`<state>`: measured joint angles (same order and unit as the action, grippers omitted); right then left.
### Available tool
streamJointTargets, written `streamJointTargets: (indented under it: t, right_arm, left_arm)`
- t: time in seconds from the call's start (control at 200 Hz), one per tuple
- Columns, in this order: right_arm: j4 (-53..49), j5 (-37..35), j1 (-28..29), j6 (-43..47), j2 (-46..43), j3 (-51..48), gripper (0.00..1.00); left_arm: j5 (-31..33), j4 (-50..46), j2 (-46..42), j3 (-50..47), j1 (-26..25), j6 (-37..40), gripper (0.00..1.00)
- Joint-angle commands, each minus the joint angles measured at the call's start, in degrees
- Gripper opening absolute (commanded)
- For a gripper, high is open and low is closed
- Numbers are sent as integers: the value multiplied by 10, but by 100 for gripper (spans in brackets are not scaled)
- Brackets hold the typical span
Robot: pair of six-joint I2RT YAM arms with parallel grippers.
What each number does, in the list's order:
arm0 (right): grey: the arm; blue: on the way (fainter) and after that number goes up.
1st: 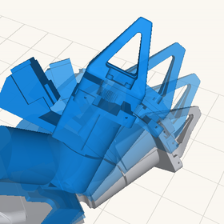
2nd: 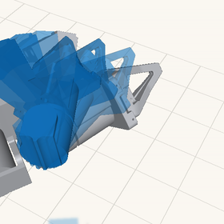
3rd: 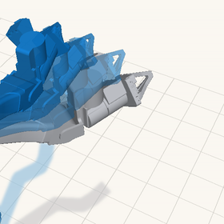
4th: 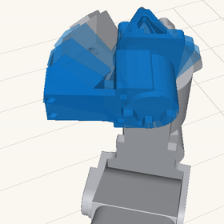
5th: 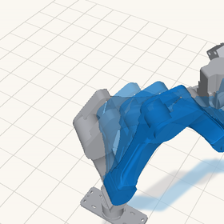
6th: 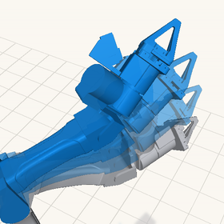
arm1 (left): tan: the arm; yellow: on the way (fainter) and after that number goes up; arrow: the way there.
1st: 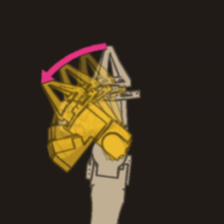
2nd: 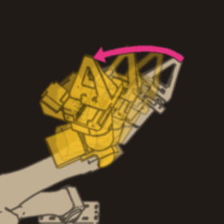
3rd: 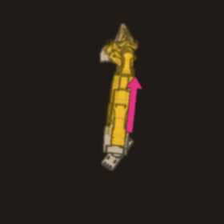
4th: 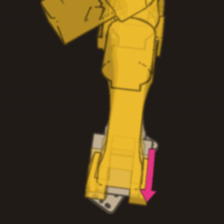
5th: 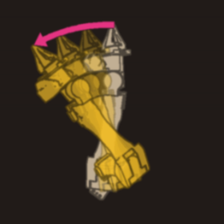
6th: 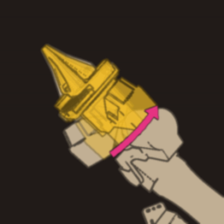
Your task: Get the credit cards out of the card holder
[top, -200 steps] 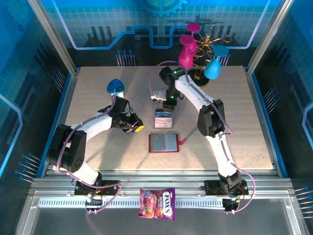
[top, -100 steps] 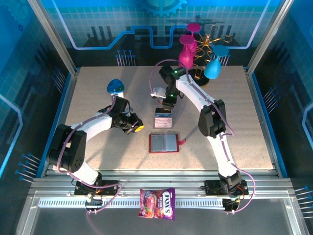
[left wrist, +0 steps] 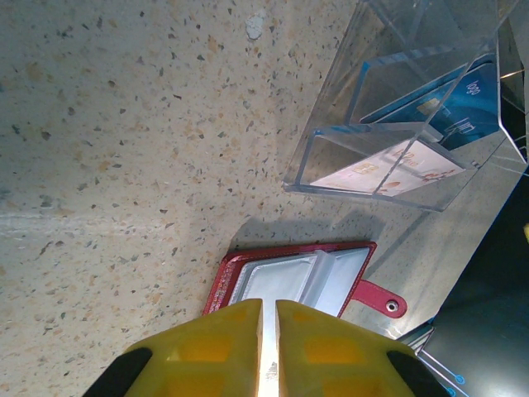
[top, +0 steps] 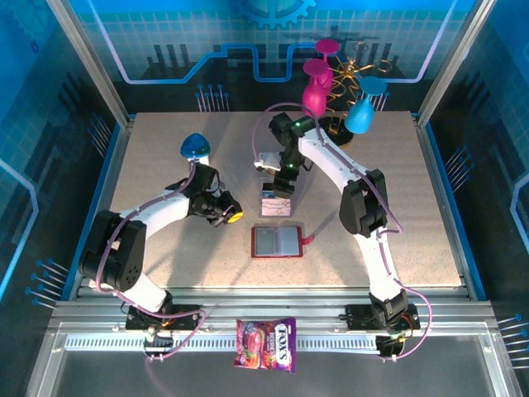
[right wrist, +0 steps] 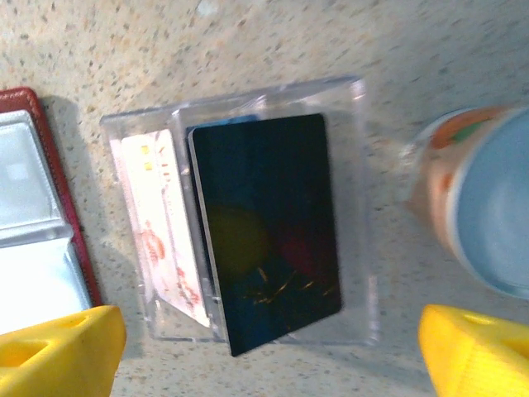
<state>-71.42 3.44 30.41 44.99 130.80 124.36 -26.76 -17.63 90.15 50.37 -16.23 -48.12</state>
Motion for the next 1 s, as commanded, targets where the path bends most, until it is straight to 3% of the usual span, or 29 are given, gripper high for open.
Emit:
streamJointTargets:
  t: [0.0,0.67,0.996]
  right_arm:
    - [21,-16,8,-11,-5,-17,92]
    - [168,-134,9,-17,-26,-61,90]
    - [184,-135,10,-14,-42,-61,89]
  left_arm:
    - [-4,2,-16,-11,5,-10,13]
    - [-2,5,-23,-18,5,-14,13]
    - [-2,6,-24,-17,5,-15,13]
